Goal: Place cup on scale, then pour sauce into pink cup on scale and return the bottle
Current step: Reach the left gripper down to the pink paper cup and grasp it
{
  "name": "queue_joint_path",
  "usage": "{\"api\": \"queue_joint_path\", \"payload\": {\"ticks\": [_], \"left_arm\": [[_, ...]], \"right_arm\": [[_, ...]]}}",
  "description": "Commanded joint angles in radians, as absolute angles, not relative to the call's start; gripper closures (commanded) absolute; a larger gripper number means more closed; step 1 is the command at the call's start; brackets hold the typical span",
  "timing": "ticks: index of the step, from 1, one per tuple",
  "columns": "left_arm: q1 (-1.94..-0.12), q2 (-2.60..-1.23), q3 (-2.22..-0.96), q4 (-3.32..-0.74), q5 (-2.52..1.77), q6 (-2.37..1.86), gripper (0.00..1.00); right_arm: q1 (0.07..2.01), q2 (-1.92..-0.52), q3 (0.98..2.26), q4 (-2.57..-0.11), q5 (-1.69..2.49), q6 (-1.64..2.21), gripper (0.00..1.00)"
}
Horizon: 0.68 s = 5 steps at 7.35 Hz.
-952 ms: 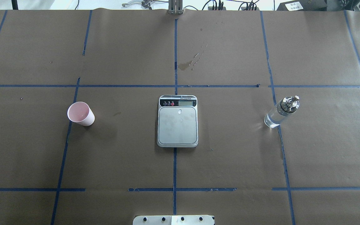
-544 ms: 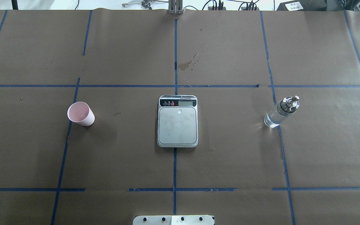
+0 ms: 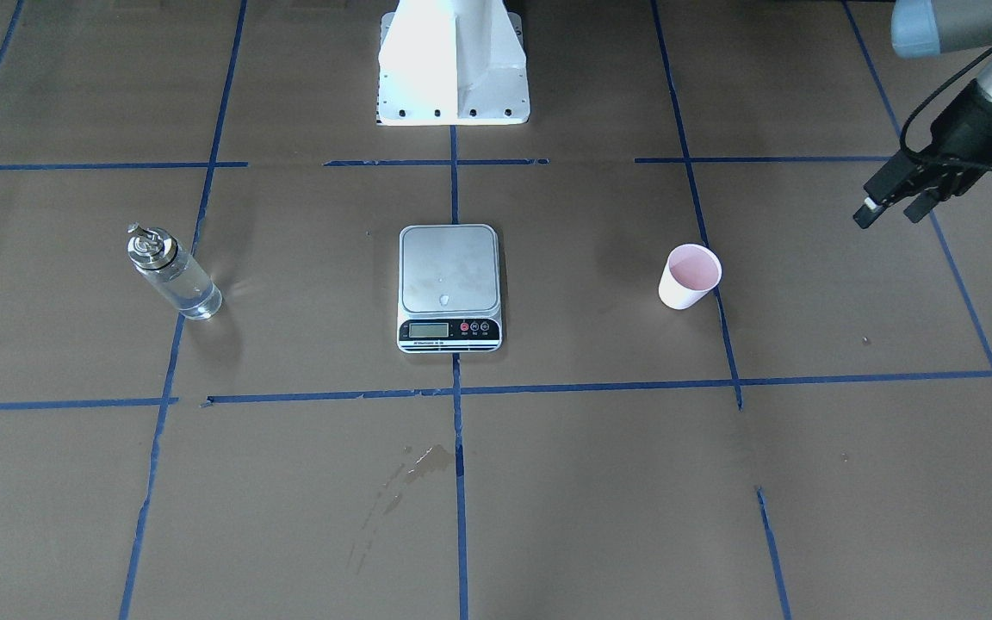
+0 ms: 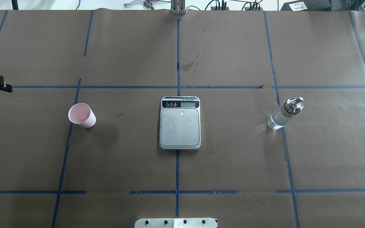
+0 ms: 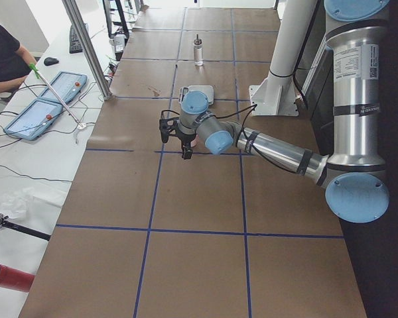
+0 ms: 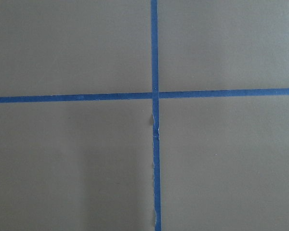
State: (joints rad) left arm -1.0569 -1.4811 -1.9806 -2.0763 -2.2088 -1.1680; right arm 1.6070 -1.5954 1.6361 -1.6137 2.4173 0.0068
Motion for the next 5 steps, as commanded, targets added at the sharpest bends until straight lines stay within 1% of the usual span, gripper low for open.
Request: {"api": "queue_joint_path", "payload": {"ticks": [1,2,4,5], "left_arm": [[-0.881,-1.512,-1.999,-2.082,-2.081,-1.37,0.0],[-0.841,-1.549,-1.987,-2.071,-2.074,-1.418,0.0],[-0.807,-1.673,-1.927,-1.975,-2.045,-1.43,0.0],[-0.807,-1.683,-1.915,-1.967,-2.04,-1.428,0.0]], "right_arm": [[1.6,-1.594,1.638,-1.614,2.418,0.017,0.0],[1.595,-1.592,1.646,-1.612,2.413,0.018,0.0],[1.595,-1.592,1.652,-1.617,2.414,0.02,0.0],[1.595,-1.591,1.652,-1.615,2.422,0.021,0.0]]}}
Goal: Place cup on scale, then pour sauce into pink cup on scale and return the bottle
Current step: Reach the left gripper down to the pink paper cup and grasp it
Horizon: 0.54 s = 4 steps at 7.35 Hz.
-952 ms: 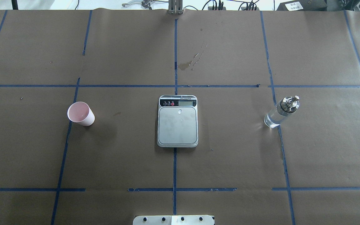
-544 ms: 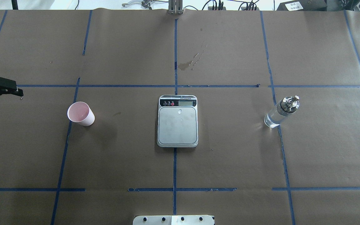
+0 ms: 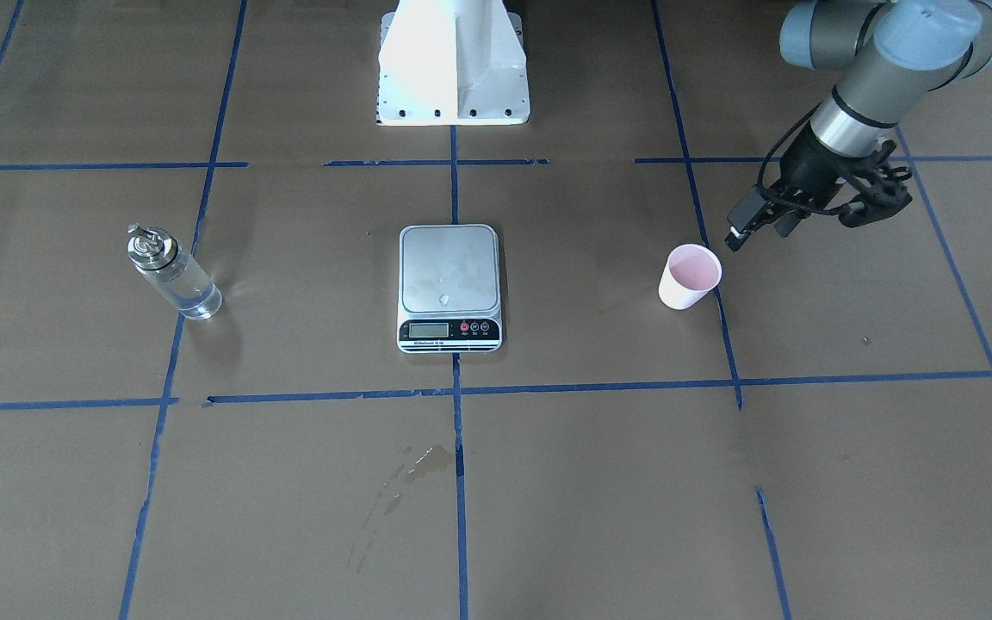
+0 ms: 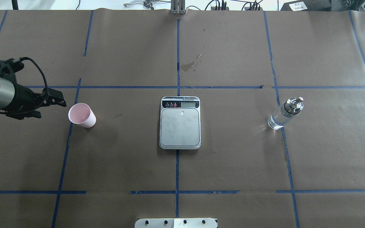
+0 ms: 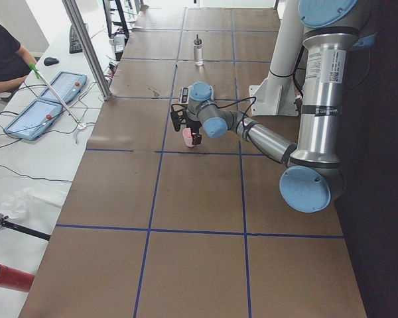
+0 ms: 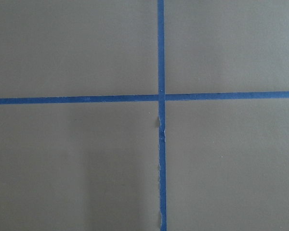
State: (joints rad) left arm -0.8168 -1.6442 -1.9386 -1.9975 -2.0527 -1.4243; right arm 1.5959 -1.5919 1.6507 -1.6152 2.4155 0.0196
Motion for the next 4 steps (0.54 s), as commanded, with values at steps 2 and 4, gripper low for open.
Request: {"api": "queue_joint_path", "payload": {"ticks": [2,4], "left_arm": [[-0.805,-1.696,-1.884,-1.967,-2.04,-1.422,0.0],[-0.775,-1.71,-1.862,-1.965,-2.04,-1.422,0.0]], "right_arm": [[1.595,-1.591,1.652,-1.612,2.462,0.031,0.0],[1.595,-1.591,1.652,-1.609,2.468,0.041,0.0]]}}
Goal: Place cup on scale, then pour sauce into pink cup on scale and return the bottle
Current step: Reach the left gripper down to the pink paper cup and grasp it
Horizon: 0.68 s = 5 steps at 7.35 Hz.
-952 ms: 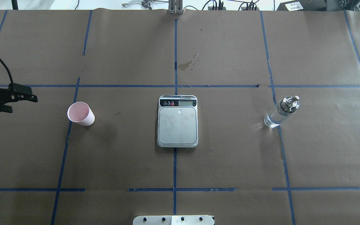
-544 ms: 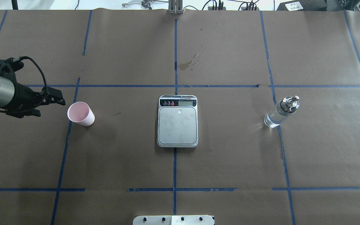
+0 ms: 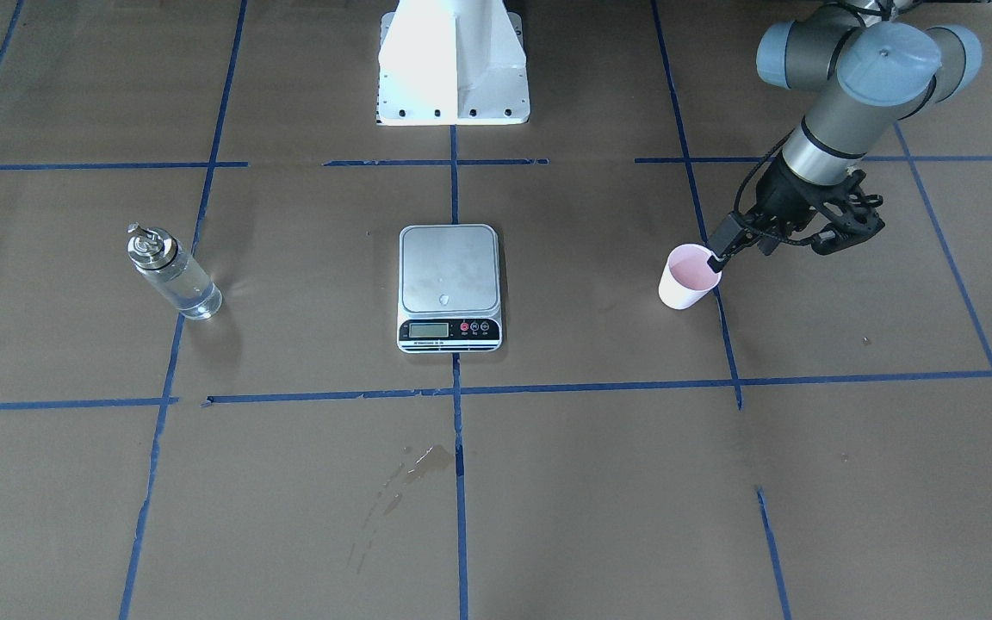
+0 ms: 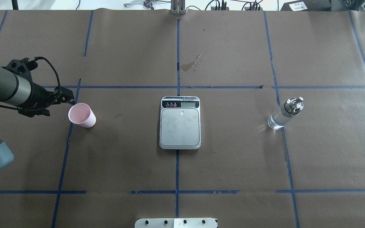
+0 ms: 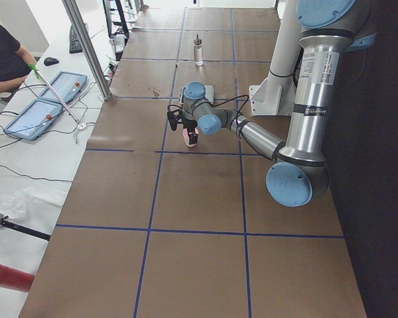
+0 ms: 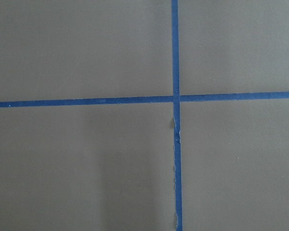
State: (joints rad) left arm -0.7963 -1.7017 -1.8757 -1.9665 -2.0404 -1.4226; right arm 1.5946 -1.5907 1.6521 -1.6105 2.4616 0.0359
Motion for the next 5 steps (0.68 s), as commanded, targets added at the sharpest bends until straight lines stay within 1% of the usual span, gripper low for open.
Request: {"api": "queue_joint_path", "payload": {"ticks": [1,5], "left_arm": [[-0.767,-1.716,-1.853,-1.967,-2.04,-1.422,0.0],[-0.752,-1.73,-1.824,-1.965,-2.04,-1.42,0.0]], "right_arm": [[1.595,-1.591,1.652,-1.609,2.471,0.055,0.0],[1.594,-1.591,1.652,-1.609,2.473,0.072,0.0]]}}
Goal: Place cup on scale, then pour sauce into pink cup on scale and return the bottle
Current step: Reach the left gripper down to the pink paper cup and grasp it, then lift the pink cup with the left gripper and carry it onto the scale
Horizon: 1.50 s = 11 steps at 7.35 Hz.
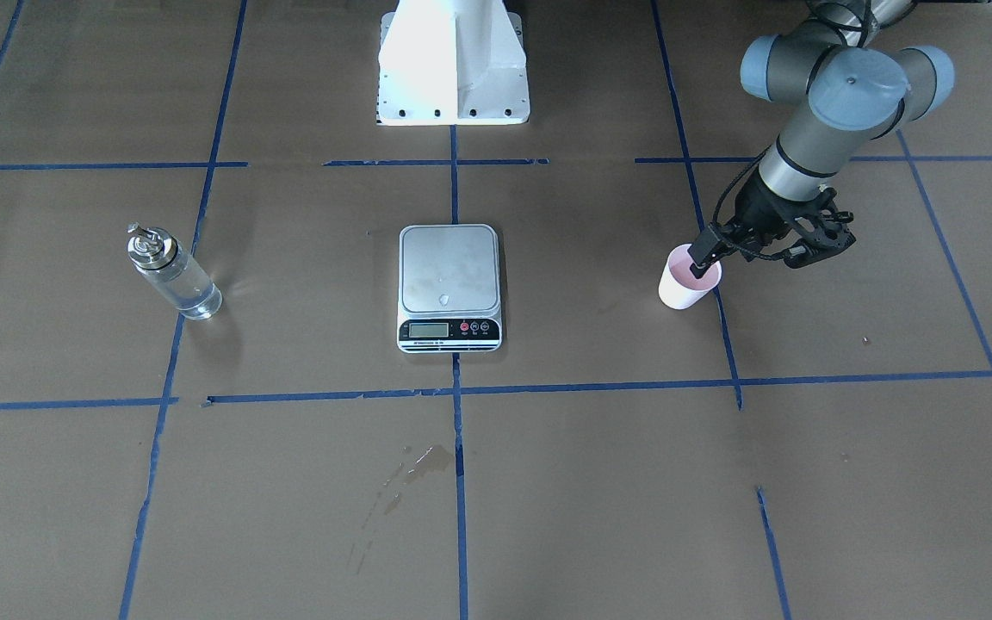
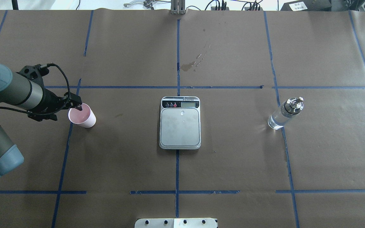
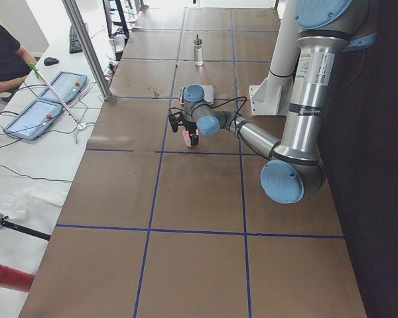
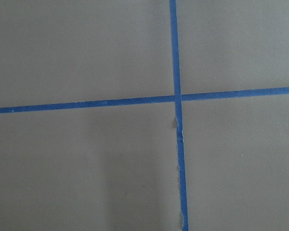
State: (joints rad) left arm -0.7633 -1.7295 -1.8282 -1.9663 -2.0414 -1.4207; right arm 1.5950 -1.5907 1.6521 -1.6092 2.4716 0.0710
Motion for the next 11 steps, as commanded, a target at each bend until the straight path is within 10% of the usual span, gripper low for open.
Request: {"api": "queue_joint_path", "payload": {"ticks": [1,3,6,9,11], "left_arm": [[-0.747,-1.732,-1.821,-1.967,-2.04,-1.42,0.0],[-0.736,-1.732,-1.822,-1.965,-2.04,-1.422,0.0],[-0.723,-1.732,-1.816,-1.965,-2.03,-1.424,0.43],[-0.721,-1.75,-1.793,-1.965,-2.011,-1.424,0.48],[-0.723,-1.755,-1.802,-1.963,-2.014,-1.427,1.0]], "right_arm": [[1.595,-1.591,1.652,-1.609,2.473,0.072,0.0],[1.595,-1.591,1.652,-1.609,2.473,0.072,0.0],[1.595,-1.591,1.652,-1.611,2.473,0.071,0.0],[1.595,-1.591,1.654,-1.612,2.474,0.072,0.0],[1.595,-1.591,1.654,-1.612,2.485,0.072,0.0]]}}
